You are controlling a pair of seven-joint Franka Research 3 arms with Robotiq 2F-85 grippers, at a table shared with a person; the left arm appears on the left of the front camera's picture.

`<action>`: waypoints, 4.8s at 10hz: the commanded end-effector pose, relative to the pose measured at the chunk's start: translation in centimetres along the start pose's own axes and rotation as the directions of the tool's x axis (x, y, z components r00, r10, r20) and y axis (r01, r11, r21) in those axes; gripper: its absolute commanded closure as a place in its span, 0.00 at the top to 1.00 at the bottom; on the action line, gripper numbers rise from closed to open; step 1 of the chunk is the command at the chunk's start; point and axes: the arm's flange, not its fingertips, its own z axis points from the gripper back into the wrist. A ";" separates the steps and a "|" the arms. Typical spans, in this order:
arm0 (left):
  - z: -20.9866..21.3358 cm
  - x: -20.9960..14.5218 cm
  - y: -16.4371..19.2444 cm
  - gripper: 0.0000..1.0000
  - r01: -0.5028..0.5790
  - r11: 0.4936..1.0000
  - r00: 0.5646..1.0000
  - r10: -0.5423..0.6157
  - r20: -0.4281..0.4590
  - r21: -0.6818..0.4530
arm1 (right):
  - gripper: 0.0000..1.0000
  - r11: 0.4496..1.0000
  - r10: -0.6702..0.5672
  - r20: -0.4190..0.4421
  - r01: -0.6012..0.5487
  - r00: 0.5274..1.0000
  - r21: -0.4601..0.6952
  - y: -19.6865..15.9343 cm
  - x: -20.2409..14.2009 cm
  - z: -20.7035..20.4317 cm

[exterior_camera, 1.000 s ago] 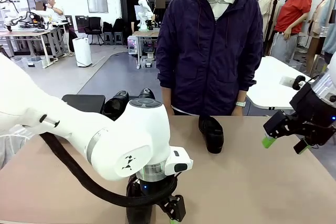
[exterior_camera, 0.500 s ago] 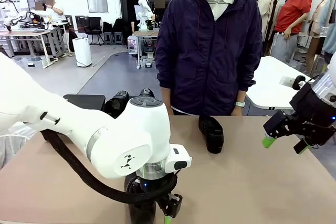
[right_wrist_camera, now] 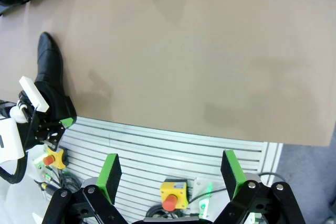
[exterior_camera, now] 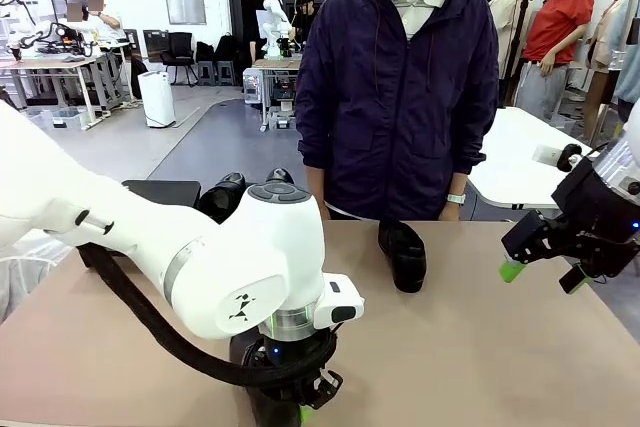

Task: Organize the shoes by placing them on the stand.
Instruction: Place the Shoe from the middle of the table onto the Shoes Stand.

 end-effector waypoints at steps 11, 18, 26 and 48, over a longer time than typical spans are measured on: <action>15.1 -14.0 2.6 0.00 0.428 0.887 0.819 -0.461 0.342 0.171 | 1.00 1.000 0.015 -0.004 -0.015 1.000 0.015 -0.2 0.1 0.1; 18.3 -14.9 -0.4 0.00 0.522 0.822 0.754 -0.570 0.328 0.228 | 1.00 1.000 0.015 -0.004 -0.015 1.000 0.015 -0.2 0.1 0.1; 13.1 -17.4 29.1 0.00 0.282 0.941 0.899 -0.328 0.290 0.189 | 1.00 1.000 0.015 -0.004 -0.015 1.000 0.015 -0.2 0.1 0.1; 9.1 0.7 52.2 0.00 0.111 0.975 0.870 -0.188 0.455 0.191 | 1.00 1.000 0.015 -0.004 -0.015 1.000 0.015 -0.2 0.1 0.1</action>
